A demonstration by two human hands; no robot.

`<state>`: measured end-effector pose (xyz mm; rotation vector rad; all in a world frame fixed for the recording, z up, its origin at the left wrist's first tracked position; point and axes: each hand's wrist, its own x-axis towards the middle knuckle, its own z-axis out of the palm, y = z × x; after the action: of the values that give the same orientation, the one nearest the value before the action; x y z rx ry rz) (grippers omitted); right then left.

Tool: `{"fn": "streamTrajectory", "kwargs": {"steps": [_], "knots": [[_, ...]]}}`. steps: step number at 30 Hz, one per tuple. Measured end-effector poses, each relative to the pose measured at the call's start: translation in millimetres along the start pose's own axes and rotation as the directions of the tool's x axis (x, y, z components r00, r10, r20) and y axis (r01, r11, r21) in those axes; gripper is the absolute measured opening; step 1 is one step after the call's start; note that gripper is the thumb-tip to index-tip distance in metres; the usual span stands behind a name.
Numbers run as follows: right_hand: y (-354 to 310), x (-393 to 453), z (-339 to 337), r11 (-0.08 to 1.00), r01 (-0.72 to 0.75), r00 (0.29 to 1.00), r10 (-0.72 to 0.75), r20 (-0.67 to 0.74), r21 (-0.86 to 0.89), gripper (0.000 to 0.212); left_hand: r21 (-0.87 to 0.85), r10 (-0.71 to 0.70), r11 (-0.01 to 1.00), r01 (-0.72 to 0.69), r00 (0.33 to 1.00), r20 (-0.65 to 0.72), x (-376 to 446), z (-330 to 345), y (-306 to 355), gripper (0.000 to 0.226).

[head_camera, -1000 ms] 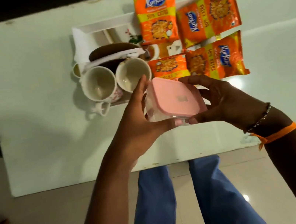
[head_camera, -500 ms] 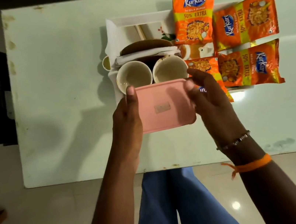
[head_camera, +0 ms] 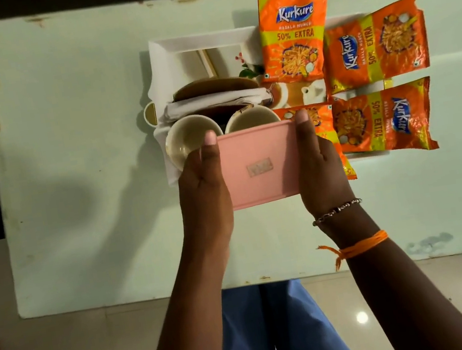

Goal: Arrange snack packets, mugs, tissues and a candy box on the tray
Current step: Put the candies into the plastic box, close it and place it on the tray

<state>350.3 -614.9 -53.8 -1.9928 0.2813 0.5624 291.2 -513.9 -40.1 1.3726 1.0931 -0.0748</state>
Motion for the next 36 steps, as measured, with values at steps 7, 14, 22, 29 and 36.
{"fn": "streamTrajectory", "kwargs": {"steps": [7, 14, 22, 29, 36], "knots": [[-29, 47, 1, 0.987, 0.062, 0.996, -0.07, 0.052, 0.146, 0.022, -0.248, 0.085, 0.965, -0.087, 0.996, -0.018, 41, -1, 28, 0.023], [-56, 100, 16, 0.988, 0.093, 0.989, -0.106, 0.101, 0.12, 0.013, -0.025, 0.27, 0.962, -0.271, 0.962, -0.035, 101, -11, 60, 0.033], [-45, 146, 41, 0.968, 0.119, 0.988, -0.092, 0.128, -0.222, 0.033, 0.356, 0.248, 0.902, -0.243, 0.968, 0.031, 148, -3, 60, 0.04], [-31, 156, 52, 0.966, 0.109, 0.989, -0.082, 0.121, -0.236, 0.03, 0.501, 0.191, 0.842, -0.201, 0.979, 0.07, 161, -5, 51, 0.037], [-28, 155, 53, 0.951, 0.135, 0.986, -0.1, 0.135, -0.279, 0.03, 0.525, 0.208, 0.817, -0.238, 0.971, 0.117, 163, -7, 41, 0.037]]}}
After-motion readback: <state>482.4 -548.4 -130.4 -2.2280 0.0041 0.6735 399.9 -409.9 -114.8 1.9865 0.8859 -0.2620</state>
